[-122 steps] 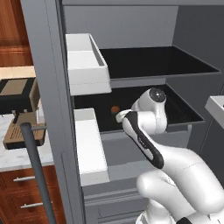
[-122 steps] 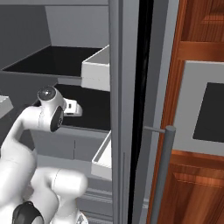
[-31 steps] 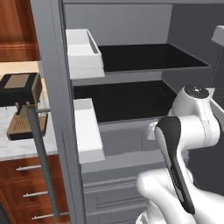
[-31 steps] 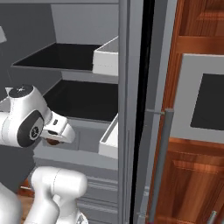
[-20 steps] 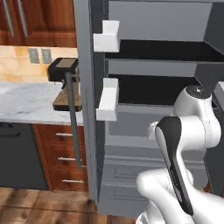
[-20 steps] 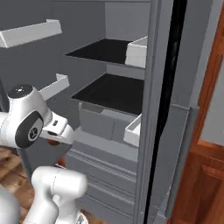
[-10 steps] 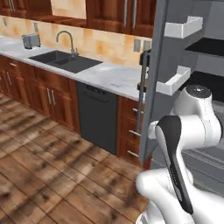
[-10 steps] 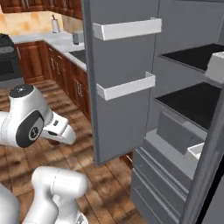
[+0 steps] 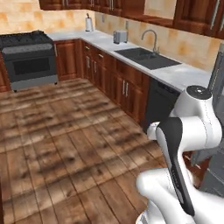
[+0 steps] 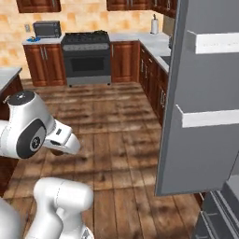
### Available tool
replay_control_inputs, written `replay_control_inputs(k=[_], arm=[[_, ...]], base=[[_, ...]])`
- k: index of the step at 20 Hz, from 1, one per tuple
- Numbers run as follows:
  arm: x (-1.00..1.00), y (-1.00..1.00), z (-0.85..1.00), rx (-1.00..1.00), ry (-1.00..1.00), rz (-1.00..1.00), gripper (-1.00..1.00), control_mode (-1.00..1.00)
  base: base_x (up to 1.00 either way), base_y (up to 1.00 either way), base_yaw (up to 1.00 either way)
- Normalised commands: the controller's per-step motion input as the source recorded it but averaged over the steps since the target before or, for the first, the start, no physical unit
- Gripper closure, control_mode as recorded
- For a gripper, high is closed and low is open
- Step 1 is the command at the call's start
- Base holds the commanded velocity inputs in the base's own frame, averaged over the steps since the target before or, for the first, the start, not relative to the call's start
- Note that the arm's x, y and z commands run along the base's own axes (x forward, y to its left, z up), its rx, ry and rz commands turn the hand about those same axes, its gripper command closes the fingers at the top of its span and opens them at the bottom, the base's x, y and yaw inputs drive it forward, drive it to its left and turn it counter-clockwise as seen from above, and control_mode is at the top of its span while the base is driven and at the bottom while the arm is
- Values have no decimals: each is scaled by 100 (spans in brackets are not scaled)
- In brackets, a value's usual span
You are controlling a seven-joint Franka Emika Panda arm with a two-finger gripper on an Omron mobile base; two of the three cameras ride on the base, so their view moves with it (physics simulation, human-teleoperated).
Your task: Place the cold items (bell pepper and pear) from the fridge in one tupperware on the dining counter. Place the warm items (kebab skewer and hot dog) in the stove area in another tupperware.
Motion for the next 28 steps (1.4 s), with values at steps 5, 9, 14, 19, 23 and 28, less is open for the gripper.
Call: replay_control_inputs(k=[5,9,14,19,23,28], arm=[[0,0,0,0,0,0,100,100],[0,0,0,0,0,0,100,100],[0,0,0,0,0,0,100,100],[0,0,0,0,0,0,100,100],[0,0,0,0,0,0,100,100],[0,0,0,0,0,0,100,100]], base=[[77,94,40],[96,66,14],[100,14,19],[100,0,16],[100,0,15],[100,1,2]])
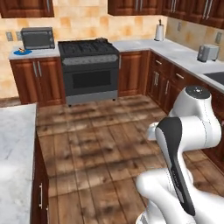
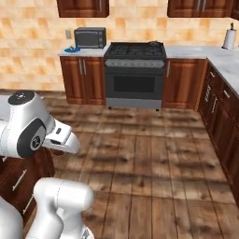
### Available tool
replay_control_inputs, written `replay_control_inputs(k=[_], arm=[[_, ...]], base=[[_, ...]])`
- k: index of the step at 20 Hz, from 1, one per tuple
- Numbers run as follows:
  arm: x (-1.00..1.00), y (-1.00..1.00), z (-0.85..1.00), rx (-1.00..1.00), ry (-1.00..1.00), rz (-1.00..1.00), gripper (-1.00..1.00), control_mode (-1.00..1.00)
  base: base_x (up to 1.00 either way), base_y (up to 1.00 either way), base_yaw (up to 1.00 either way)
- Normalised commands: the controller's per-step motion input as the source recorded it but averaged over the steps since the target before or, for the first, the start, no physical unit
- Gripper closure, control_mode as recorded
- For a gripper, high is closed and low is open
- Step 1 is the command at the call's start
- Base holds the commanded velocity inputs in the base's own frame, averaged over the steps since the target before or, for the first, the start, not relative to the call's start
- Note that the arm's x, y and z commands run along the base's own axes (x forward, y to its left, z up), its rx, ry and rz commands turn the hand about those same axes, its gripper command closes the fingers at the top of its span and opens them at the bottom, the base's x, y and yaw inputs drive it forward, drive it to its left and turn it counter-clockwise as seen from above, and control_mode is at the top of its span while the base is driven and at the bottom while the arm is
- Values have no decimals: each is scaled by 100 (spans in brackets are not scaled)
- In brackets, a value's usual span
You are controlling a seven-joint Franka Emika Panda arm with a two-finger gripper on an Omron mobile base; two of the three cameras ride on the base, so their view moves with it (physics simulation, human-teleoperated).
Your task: Place the cold items (bell pepper and pear) from the fridge in one tupperware on the dining counter. Place the warm items (kebab skewer and hot dog) in the stove area in another tupperware.
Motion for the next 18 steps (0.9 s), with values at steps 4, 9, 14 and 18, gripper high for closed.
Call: replay_control_inputs(k=[4,9,14,18], arm=[[0,0,0,0,0,0,100,100],[0,0,0,0,0,0,100,100],[0,0,0,0,0,0,100,100],[0,0,0,0,0,0,100,100]], base=[[100,2,0],[100,-6,2],[100,-2,32],[100,-26,46]])
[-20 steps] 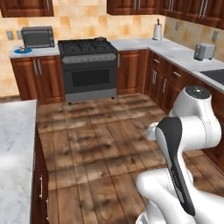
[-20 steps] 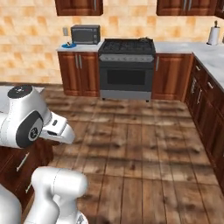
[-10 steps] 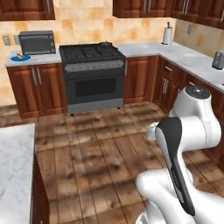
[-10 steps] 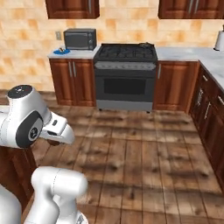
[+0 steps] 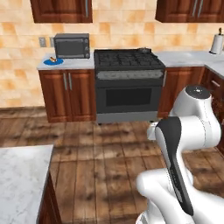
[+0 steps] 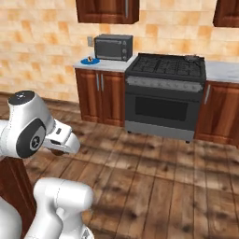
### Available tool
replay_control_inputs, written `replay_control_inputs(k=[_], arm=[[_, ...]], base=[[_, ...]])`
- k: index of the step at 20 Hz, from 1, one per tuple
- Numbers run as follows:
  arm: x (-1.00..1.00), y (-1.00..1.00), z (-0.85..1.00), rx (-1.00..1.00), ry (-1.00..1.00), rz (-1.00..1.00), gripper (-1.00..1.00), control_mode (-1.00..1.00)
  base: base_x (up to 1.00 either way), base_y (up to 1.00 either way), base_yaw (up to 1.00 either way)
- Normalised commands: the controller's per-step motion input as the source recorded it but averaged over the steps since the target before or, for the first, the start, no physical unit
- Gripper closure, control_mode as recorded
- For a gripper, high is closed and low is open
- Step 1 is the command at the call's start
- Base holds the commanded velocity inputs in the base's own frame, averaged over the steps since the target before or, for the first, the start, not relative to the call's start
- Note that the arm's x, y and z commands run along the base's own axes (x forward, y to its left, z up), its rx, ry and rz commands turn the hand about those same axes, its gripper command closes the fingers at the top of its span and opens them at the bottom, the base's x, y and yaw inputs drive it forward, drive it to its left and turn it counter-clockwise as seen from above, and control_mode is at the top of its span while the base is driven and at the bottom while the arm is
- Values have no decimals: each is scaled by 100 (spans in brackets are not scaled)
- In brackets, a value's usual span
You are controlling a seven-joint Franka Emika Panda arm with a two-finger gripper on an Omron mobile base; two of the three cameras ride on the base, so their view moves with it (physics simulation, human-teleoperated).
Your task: Place the cold items (bell pepper and pear) from the fridge in one tupperware on the dining counter. Place the warm items (kebab skewer and hot dog) in the stove area in another tupperware.
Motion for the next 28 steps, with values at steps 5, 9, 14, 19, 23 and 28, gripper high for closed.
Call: replay_control_inputs(k=[5,9,14,19,23,28], arm=[[0,0,0,0,0,0,100,100],[0,0,0,0,0,0,100,100],[0,0,0,0,0,0,100,100],[0,0,0,0,0,0,100,100],[0,0,0,0,0,0,100,100],[0,0,0,0,0,0,100,100]], base=[[100,-58,54],[100,-50,61],[100,-29,71],[63,-37,83],[38,-44,84],[38,-81,66]])
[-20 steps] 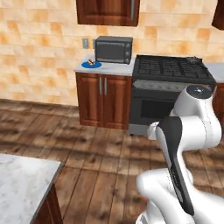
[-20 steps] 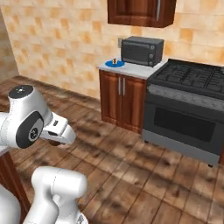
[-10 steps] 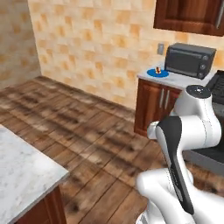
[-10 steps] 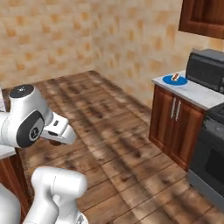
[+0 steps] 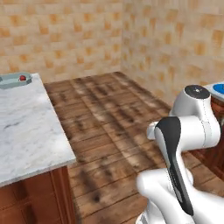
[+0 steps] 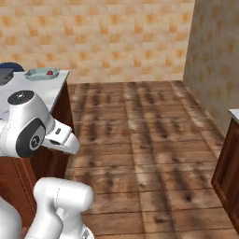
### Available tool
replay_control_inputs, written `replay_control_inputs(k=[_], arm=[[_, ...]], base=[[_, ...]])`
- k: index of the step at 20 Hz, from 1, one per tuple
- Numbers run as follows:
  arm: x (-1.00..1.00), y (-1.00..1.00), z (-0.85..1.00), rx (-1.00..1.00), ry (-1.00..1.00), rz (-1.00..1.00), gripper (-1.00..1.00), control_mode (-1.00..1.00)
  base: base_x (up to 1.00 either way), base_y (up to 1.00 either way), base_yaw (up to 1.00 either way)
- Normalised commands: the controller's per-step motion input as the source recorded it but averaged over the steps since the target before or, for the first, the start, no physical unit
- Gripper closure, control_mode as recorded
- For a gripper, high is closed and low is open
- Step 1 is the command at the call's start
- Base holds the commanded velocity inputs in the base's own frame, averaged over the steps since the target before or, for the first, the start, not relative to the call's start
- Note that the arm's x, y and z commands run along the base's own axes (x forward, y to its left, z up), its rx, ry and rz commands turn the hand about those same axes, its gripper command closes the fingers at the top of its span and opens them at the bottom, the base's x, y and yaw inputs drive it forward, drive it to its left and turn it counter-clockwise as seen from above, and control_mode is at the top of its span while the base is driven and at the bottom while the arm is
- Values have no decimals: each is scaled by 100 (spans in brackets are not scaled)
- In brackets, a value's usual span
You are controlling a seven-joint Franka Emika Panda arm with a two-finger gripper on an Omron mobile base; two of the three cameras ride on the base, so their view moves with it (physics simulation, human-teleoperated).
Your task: Place the cold items (bell pepper and pear) from the fridge in one tupperware on the dining counter. Place the warm items (kebab skewer and hot dog) in the stove area in another tupperware.
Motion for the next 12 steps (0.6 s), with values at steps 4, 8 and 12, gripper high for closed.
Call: replay_control_inputs(k=[4,8,12], arm=[[0,0,0,0,0,0,100,100],[0,0,0,0,0,0,100,100],[0,0,0,0,0,0,100,100]], base=[[79,-99,50],[100,-81,29],[100,-11,7]])
